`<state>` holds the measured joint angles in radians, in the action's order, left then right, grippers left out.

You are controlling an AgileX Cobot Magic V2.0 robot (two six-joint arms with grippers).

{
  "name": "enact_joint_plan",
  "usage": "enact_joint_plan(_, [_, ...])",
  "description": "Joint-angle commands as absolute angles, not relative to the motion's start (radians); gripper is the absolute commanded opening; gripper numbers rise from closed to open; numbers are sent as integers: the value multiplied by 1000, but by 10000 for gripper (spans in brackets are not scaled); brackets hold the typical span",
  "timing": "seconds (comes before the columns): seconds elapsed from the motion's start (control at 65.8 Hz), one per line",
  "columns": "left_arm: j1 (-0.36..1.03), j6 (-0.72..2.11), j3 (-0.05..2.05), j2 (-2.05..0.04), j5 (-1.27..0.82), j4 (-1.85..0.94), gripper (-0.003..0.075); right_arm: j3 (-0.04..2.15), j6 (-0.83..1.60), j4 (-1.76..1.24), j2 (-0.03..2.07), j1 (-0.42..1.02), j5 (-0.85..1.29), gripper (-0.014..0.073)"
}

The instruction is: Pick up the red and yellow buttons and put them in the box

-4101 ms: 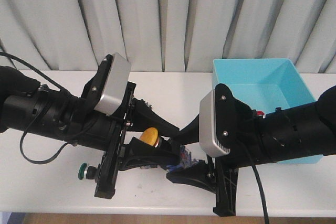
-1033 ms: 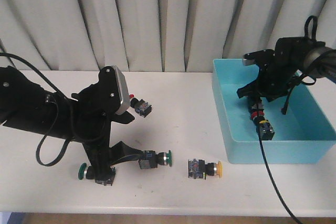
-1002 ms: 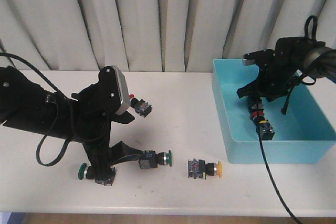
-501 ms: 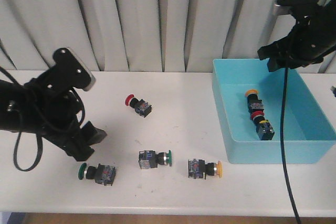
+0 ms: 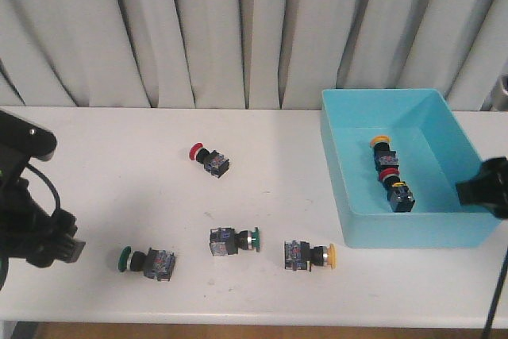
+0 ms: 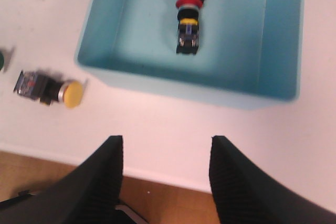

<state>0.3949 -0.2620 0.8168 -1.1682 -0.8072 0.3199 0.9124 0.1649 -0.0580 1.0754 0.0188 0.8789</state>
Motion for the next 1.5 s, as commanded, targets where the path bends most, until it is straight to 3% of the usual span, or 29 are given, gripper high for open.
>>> enact_joint_plan(0.0, [392,-294,803,-1145,-753,330,566,846,147,-62,967,17,813,362])
enact_joint_plan(0.273, [392,-309,779,-1145,-673,315,561,686,132,-62,761,17,799,360])
enact_joint_plan(0.395, [392,-309,779,-1145,-627,311,506,672,132,-62,717,17,790,325])
enact_joint_plan(0.547, [392,-309,779,-1145,-600,309,366,672,132,-62,702,17,786,213])
enact_joint_plan(0.805, [392,-308,779,-1145,-592,309,65,672,132,-64,702,17,784,0])
enact_joint_plan(0.881, [392,-305,779,-1145,-592,311,-6,672,132,-64,702,17,784,-10])
enact_joint_plan(1.488, [392,-304,779,-1145,-607,312,-8,672,131,-63,702,14,811,-7])
